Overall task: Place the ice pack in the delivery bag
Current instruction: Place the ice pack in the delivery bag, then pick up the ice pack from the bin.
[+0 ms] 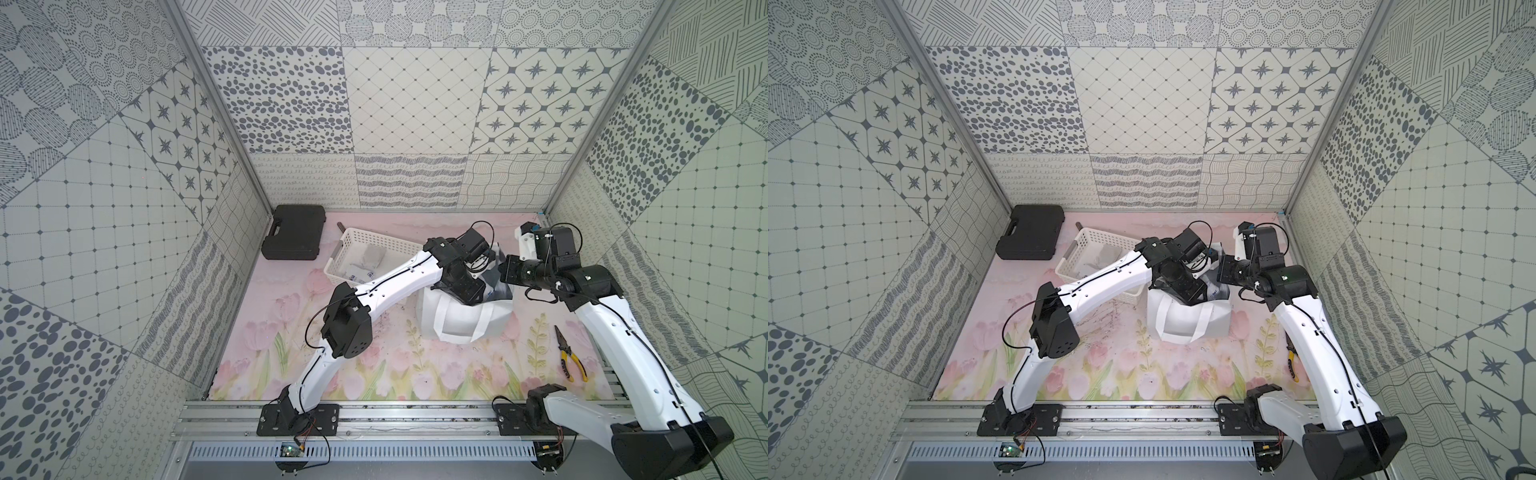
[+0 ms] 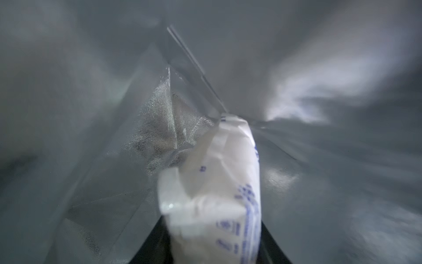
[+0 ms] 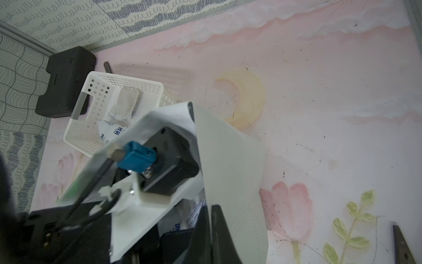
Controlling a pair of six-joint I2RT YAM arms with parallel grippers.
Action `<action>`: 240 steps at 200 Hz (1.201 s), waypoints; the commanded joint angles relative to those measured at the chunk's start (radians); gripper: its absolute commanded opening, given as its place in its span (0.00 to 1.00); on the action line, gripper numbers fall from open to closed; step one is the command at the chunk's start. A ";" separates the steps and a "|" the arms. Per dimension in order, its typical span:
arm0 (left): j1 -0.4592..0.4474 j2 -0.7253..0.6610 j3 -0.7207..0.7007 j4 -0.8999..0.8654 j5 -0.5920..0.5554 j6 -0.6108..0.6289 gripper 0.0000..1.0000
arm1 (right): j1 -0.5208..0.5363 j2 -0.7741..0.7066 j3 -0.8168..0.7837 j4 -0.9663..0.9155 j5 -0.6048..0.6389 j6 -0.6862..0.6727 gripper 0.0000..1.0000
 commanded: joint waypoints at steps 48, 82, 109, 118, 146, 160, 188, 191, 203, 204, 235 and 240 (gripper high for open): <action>-0.002 -0.105 -0.025 -0.027 -0.013 0.053 0.81 | 0.007 -0.014 -0.012 0.045 0.027 -0.001 0.00; 0.017 -0.225 0.009 -0.047 -0.011 0.015 0.84 | 0.007 -0.008 -0.009 0.043 0.061 0.005 0.00; 0.082 -0.346 0.000 -0.054 0.024 -0.045 0.84 | 0.006 -0.002 -0.005 0.043 0.074 -0.001 0.00; 0.118 -0.386 -0.011 -0.052 0.055 -0.067 0.84 | 0.006 0.000 -0.003 0.043 0.075 -0.003 0.00; 0.222 -0.512 -0.096 -0.017 0.124 -0.137 0.84 | 0.005 0.011 0.001 0.045 0.070 -0.004 0.00; 0.276 -0.568 -0.167 0.015 0.106 -0.163 0.85 | 0.005 0.016 0.003 0.045 0.069 0.000 0.00; 0.401 -0.625 -0.318 0.061 -0.021 -0.208 0.87 | 0.006 0.020 0.007 0.046 0.056 0.006 0.00; 0.414 -0.624 -0.334 0.066 -0.037 -0.209 0.88 | 0.006 0.019 0.007 0.046 0.055 0.006 0.00; 0.467 -0.608 -0.385 0.079 -0.085 -0.203 0.90 | 0.006 0.019 0.010 0.045 0.050 0.008 0.00; 0.471 -0.607 -0.390 0.082 -0.089 -0.202 0.90 | 0.006 0.019 0.010 0.045 0.049 0.008 0.00; 0.566 -0.491 -0.474 0.145 -0.151 -0.160 0.99 | 0.006 0.024 0.026 0.044 0.035 0.009 0.00; 0.575 -0.466 -0.480 0.158 -0.159 -0.153 1.00 | 0.006 0.024 0.027 0.044 0.033 0.011 0.00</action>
